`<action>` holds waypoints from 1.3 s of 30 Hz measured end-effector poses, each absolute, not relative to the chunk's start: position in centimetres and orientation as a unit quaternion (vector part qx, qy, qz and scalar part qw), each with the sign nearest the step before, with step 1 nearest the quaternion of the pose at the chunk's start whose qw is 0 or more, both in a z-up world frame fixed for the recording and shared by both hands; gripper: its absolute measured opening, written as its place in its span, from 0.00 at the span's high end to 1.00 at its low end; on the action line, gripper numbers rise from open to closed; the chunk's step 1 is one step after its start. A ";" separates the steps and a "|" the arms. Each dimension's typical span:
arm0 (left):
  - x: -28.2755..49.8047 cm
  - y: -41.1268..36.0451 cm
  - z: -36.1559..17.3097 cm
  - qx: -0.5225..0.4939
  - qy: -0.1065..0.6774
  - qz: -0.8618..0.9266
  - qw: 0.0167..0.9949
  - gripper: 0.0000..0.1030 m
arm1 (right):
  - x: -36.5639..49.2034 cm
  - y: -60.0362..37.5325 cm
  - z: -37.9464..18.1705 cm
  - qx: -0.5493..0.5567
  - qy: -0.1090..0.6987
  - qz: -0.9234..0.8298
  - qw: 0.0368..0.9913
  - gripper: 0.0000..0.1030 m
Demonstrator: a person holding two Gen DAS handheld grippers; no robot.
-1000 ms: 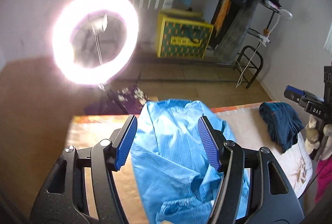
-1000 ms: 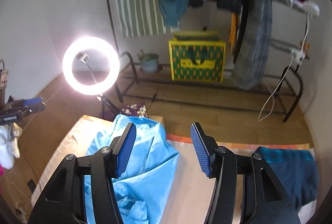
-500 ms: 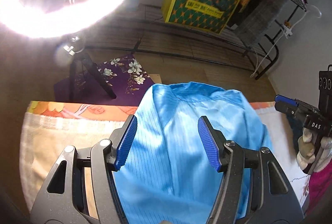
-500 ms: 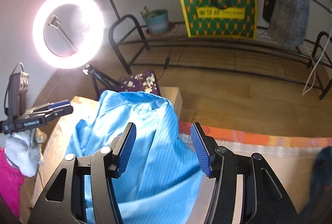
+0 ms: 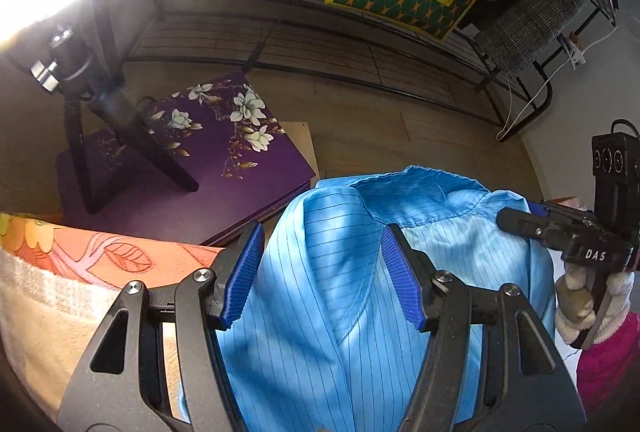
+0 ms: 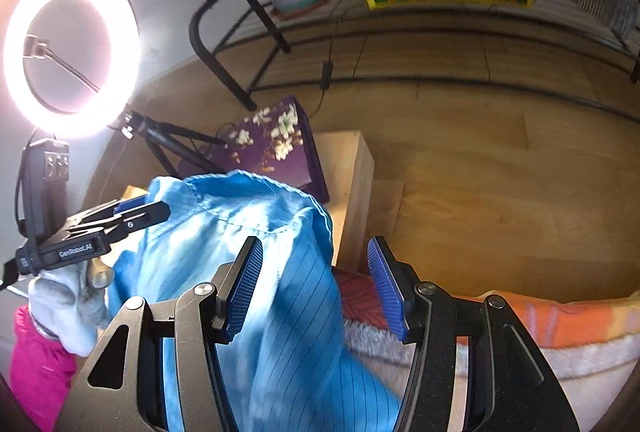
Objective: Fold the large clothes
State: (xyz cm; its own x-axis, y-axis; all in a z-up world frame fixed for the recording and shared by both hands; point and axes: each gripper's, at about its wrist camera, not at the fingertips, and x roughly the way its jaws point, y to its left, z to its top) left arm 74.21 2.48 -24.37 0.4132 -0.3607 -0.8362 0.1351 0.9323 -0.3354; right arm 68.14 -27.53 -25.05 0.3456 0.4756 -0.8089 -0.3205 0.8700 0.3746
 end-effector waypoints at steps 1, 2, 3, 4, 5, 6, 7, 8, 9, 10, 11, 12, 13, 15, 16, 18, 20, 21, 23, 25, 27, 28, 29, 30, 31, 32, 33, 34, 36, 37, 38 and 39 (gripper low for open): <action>74.3 2.3 -24.6 -0.108 0.520 -0.147 0.835 0.44 | 68.2 -27.3 -25.3 0.071 0.519 0.245 0.816 0.56; 74.3 2.2 -24.8 -0.107 0.520 -0.147 0.835 0.63 | 68.3 -27.1 -25.5 0.067 0.522 0.248 0.814 0.62; 74.3 2.2 -24.9 -0.108 0.520 -0.150 0.834 0.86 | 68.3 -26.8 -25.7 0.069 0.525 0.255 0.809 0.77; 74.2 2.0 -24.9 -0.106 0.520 -0.151 0.834 0.91 | 68.2 -26.6 -25.7 0.067 0.521 0.257 0.811 0.85; 74.0 2.0 -24.8 -0.107 0.515 -0.152 0.837 0.93 | 68.0 -26.5 -25.6 0.064 0.516 0.259 0.814 0.89; 73.7 2.0 -24.5 -0.107 0.506 -0.155 0.842 0.96 | 67.6 -26.2 -25.1 0.056 0.505 0.262 0.820 0.94; 73.4 2.0 -24.1 -0.109 0.498 -0.158 0.846 0.97 | 67.4 -26.0 -24.9 0.050 0.497 0.264 0.825 0.96; 73.1 2.1 -23.6 -0.111 0.491 -0.159 0.849 0.98 | 67.0 -25.9 -24.4 0.045 0.487 0.265 0.831 0.96; 72.8 2.3 -23.1 -0.114 0.484 -0.160 0.853 0.99 | 66.7 -25.8 -23.9 0.045 0.479 0.266 0.836 0.97; 72.5 2.4 -22.6 -0.121 0.477 -0.161 0.855 0.99 | 66.5 -25.8 -23.5 0.047 0.473 0.267 0.839 0.97; 72.0 2.6 -21.8 -0.128 0.468 -0.165 0.859 0.99 | 66.1 -26.0 -22.9 0.052 0.463 0.268 0.843 0.98; 71.6 2.8 -21.3 -0.131 0.463 -0.166 0.861 0.99 | 65.6 -26.1 -22.3 0.055 0.453 0.269 0.848 0.98; 71.0 3.0 -20.5 -0.133 0.454 -0.169 0.864 0.99 | 65.3 -26.2 -21.9 0.057 0.446 0.270 0.851 0.98; 70.1 3.2 -19.2 -0.131 0.443 -0.173 0.870 0.99 | 64.3 -26.4 -20.6 0.063 0.428 0.272 0.859 0.98; 69.4 3.2 -18.3 -0.128 0.435 -0.175 0.874 0.99 | 64.0 -26.4 -20.1 0.065 0.423 0.273 0.862 0.98; 68.1 3.4 -16.9 -0.129 0.423 -0.180 0.879 0.99 | 62.7 -26.6 -18.6 0.069 0.407 0.278 0.867 0.98; 66.5 3.7 -15.3 -0.133 0.410 -0.184 0.884 1.00 | 61.4 -26.6 -17.2 0.070 0.393 0.284 0.872 0.98; 65.7 3.9 -14.6 -0.138 0.404 -0.186 0.885 1.00 | 60.6 -26.6 -16.5 0.068 0.387 0.286 0.874 0.98; 63.6 4.2 -13.0 -0.142 0.393 -0.190 0.888 1.00 | 59.1 -26.6 -15.3 0.065 0.380 0.289 0.876 0.98; 61.5 4.3 -11.4 -0.140 0.384 -0.195 0.892 1.00 | 57.4 -26.4 -14.2 0.058 0.373 0.292 0.879 0.98; 59.2 4.4 -10.0 -0.138 0.375 -0.200 0.895 1.00 | 55.4 -26.2 -12.9 0.055 0.366 0.296 0.881 0.98; 57.9 4.4 -9.3 -0.136 0.371 -0.201 0.896 1.00 | 54.2 -26.2 -12.3 0.054 0.363 0.298 0.881 0.98; 56.6 4.5 -8.7 -0.133 0.369 -0.204 0.897 1.00 | 53.3 -26.2 -11.9 0.054 0.360 0.300 0.881 0.98; 55.7 4.5 -8.2 -0.131 0.367 -0.205 0.898 1.00 | 52.2 -26.2 -11.4 0.053 0.359 0.304 0.881 0.98; 54.4 4.5 -7.7 -0.127 0.364 -0.207 0.899 1.00 | 50.9 -26.1 -10.9 0.049 0.356 0.306 0.882 0.98; 52.7 4.5 -7.0 -0.126 0.362 -0.211 0.899 1.00 | 49.6 -26.0 -10.4 0.045 0.353 0.307 0.883 0.98; 51.8 4.5 -6.8 -0.125 0.360 -0.213 0.900 1.00 | 48.0 -25.9 -9.9 0.044 0.351 0.310 0.882 0.99; 50.2 4.5 -6.3 -0.120 0.358 -0.214 0.901 1.00 | 47.2 -25.8 -9.6 0.041 0.350 0.312 0.882 0.99; 47.9 4.5 -5.8 -0.117 0.357 -0.218 0.901 1.00 | 44.8 -26.0 -9.2 0.037 0.348 0.315 0.882 0.99; 46.6 4.5 -5.6 -0.115 0.357 -0.220 0.901 1.00 | 43.4 -26.1 -9.0 0.037 0.347 0.318 0.881 0.99; 44.9 4.6 -5.4 -0.117 0.356 -0.225 0.900 1.00 | 42.0 -26.2 -8.9 0.037 0.347 0.320 0.881 0.99; 43.7 4.5 -5.4 -0.117 0.356 -0.228 0.898 1.00 | 41.0 -26.4 -8.9 0.037 0.347 0.321 0.880 0.99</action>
